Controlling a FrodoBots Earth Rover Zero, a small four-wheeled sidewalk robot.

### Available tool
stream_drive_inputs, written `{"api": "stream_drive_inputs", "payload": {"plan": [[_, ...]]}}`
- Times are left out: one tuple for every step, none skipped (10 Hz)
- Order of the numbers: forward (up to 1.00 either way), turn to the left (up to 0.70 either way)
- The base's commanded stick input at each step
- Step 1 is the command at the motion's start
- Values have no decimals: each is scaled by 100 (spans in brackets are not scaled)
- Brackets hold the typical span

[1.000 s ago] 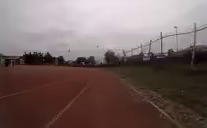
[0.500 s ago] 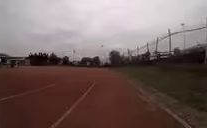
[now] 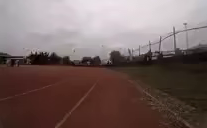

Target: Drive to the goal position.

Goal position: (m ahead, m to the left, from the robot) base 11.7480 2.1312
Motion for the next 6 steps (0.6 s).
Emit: {"api": "stream_drive_inputs", "payload": {"plan": [[70,0],[70,0],[70,0],[70,0],[70,0],[70,0]]}}
